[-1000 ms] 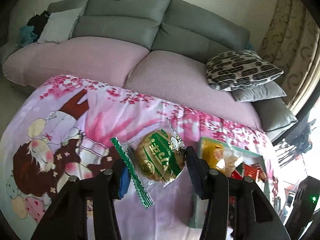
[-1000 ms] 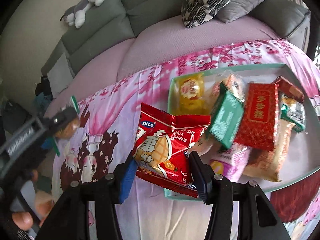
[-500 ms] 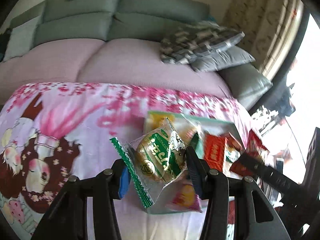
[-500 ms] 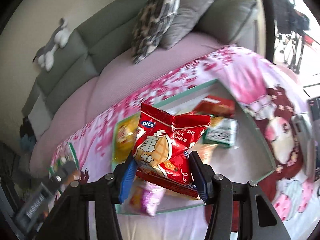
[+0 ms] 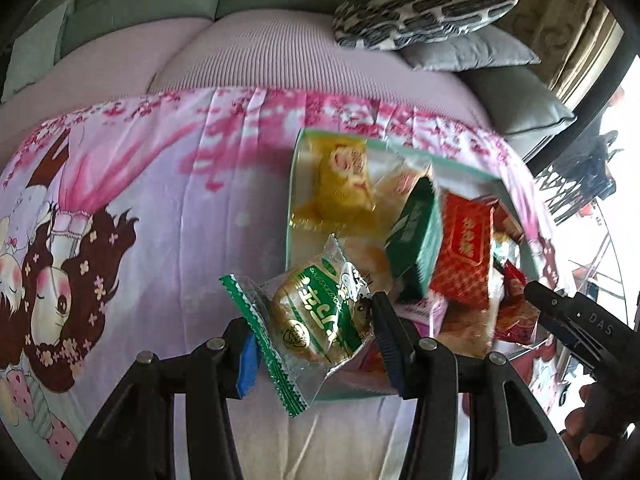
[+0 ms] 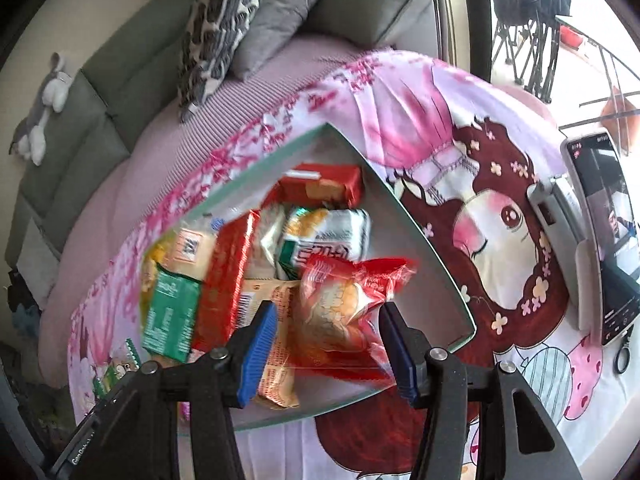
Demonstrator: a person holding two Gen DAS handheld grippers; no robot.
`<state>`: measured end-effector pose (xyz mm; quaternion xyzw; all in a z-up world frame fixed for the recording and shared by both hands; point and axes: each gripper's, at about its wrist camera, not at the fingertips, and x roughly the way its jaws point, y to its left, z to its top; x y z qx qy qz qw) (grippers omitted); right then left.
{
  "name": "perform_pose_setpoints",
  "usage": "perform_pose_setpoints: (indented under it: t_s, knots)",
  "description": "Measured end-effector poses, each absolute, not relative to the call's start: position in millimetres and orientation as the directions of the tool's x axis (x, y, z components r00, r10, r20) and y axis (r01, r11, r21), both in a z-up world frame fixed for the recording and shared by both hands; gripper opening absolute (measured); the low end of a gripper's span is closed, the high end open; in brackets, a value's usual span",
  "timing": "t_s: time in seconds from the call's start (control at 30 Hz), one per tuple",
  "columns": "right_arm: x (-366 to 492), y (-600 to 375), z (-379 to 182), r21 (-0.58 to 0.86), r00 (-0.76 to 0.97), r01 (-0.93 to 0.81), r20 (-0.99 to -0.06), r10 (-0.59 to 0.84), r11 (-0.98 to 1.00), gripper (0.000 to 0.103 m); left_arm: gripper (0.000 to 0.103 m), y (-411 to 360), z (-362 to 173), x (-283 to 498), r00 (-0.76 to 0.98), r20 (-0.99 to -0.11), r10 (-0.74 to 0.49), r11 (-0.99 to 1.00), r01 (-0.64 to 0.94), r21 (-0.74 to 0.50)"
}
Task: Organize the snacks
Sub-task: 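Open the left tool in the tray while the right tool releases the wafer pack there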
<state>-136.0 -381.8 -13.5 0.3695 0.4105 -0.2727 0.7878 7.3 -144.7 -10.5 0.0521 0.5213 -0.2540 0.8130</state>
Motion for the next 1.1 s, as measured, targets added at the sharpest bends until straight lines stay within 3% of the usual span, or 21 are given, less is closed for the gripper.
perform_pose_setpoints:
  t_s: [0.5,0.63,0.87,0.97,1.1]
  knots:
    - [-132.3,-383.9,-24.6,0.338,0.485,0.746,-0.867,-0.120,0.574,0.057,0.053,-163.9,-26.4,-1.5,0.292,-0.886,-0.361,0.840,0.514,-0.173]
    - [-132.9,-387.2,-25.6,0.351,0.491,0.747,-0.864,-0.113,0.564,0.064,0.053,-167.7,-29.8,-2.2,0.282,-0.885,-0.369,0.831,0.526,-0.179]
    - [-129.1,-383.4,-21.6,0.340,0.496,0.732,-0.860,-0.119,0.590,0.065,0.054,-170.7,-29.2,-1.9,0.301,-0.886,-0.351,0.836,0.527,-0.152]
    - [-127.1,-381.1,-18.5,0.328,0.495,0.727,-0.859,-0.130,0.603,0.069,0.057,-167.2,-23.8,-1.4,0.305,-0.880,-0.365,0.836,0.524,-0.165]
    - [-125.3,-378.5,-15.1,0.322,0.502,0.721,-0.853,-0.142,0.614,0.079,0.071,-160.6,-15.7,0.7,0.312,-0.872,-0.377,0.842,0.508,-0.183]
